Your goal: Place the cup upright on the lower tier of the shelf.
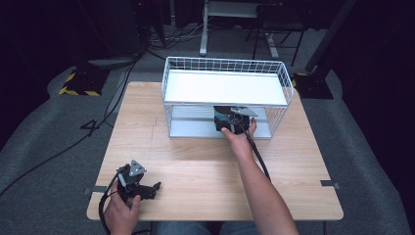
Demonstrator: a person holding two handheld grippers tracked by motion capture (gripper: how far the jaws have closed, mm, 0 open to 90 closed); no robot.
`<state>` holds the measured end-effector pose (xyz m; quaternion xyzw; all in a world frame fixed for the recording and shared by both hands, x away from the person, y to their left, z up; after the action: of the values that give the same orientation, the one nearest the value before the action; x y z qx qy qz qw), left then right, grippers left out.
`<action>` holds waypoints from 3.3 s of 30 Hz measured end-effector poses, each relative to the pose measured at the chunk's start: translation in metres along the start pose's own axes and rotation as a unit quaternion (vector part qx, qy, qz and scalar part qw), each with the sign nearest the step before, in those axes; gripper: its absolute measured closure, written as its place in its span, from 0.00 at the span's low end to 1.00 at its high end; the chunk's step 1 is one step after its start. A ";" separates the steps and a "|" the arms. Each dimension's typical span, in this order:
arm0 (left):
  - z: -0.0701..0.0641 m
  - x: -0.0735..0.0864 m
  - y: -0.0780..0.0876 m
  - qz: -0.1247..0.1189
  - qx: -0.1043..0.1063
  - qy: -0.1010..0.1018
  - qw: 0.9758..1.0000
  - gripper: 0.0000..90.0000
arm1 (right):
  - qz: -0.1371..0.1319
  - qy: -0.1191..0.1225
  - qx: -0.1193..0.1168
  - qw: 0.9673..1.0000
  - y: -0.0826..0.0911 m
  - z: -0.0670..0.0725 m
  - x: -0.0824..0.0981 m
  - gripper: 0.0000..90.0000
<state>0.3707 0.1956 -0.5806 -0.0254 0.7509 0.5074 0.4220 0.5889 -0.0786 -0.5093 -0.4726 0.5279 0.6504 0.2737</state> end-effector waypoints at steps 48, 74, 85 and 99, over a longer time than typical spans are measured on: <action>0.000 0.000 0.000 -0.001 0.001 0.000 1.000 0.00 | 0.030 0.067 -0.137 0.988 0.190 -0.046 0.031 0.17; 0.000 -0.001 -0.001 -0.003 -0.001 0.002 1.000 0.00 | 0.096 0.081 -0.162 0.979 0.236 -0.088 0.102 0.18; 0.000 -0.001 -0.001 -0.004 -0.001 0.003 1.000 0.00 | 0.128 0.078 -0.125 0.981 0.223 -0.108 0.137 0.18; 0.000 -0.001 -0.001 -0.004 -0.001 0.002 1.000 0.00 | 0.158 0.109 -0.107 0.975 0.206 -0.105 0.164 0.18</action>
<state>0.3720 0.1952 -0.5806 -0.0298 0.7512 0.5066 0.4220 0.3807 -0.2619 -0.5684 -0.4779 0.5501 0.6826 0.0556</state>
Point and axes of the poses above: each handheld gripper's, and its own axes: y roughly backward along the jaws, x roughly out of its underside, z roughly to its left, the point moved 10 cm from there along -y, roughly forward along the jaws, and after that the axes turned 8 degrees about x, right-handed, at the moved point
